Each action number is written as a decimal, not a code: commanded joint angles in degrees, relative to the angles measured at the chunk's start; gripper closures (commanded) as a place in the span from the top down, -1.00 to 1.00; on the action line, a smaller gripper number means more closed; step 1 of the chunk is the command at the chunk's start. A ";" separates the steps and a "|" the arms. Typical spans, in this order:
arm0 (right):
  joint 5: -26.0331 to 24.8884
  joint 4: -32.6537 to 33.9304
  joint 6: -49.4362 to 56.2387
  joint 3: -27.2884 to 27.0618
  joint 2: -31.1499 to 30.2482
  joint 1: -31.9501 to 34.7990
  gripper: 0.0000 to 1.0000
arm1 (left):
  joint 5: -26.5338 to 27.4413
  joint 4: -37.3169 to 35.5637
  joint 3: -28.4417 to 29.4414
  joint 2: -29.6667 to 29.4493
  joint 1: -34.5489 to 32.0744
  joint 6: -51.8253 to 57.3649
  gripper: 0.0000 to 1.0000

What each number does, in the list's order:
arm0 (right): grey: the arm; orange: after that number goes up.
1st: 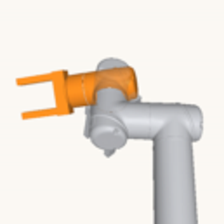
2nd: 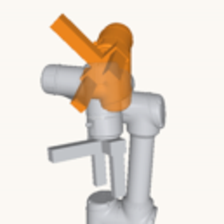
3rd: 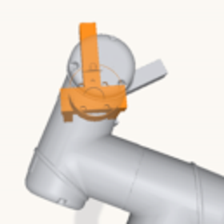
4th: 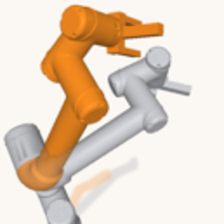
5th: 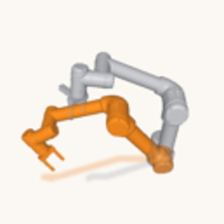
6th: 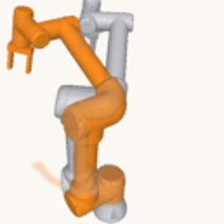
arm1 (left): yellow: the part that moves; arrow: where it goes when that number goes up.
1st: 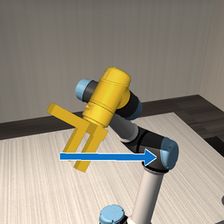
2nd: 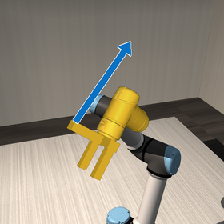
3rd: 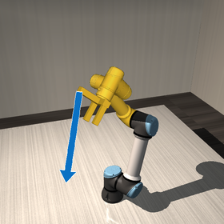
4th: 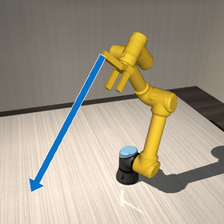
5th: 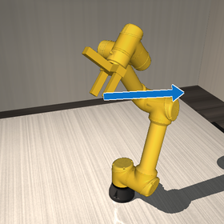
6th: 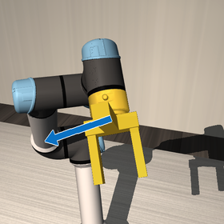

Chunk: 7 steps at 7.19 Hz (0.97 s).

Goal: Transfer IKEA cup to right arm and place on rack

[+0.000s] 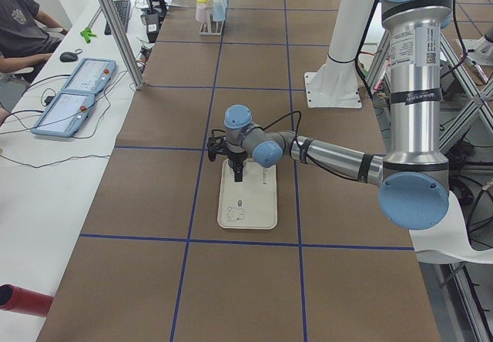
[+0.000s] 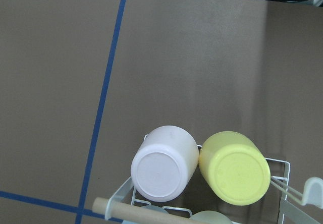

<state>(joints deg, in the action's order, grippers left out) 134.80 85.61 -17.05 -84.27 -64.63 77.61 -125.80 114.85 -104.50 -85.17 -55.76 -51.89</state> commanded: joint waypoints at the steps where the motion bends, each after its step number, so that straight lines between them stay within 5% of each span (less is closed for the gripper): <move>1: 0.03 0.00 0.00 -1.16 -1.11 0.00 0.98 | -0.06 0.02 2.00 -1.39 0.47 -0.05 0.79; 4: 0.12 0.00 0.00 -1.60 -1.20 0.00 0.98 | -0.05 0.02 3.16 -2.02 0.65 -0.23 0.29; 7: 0.12 0.00 0.00 -1.51 -1.55 0.00 0.98 | -0.14 0.46 3.87 -3.51 3.71 -5.83 -0.87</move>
<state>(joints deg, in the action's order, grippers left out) 134.91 85.61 -17.05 -85.79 -66.11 77.61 -125.93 115.23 -100.74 -87.93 -53.64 -55.10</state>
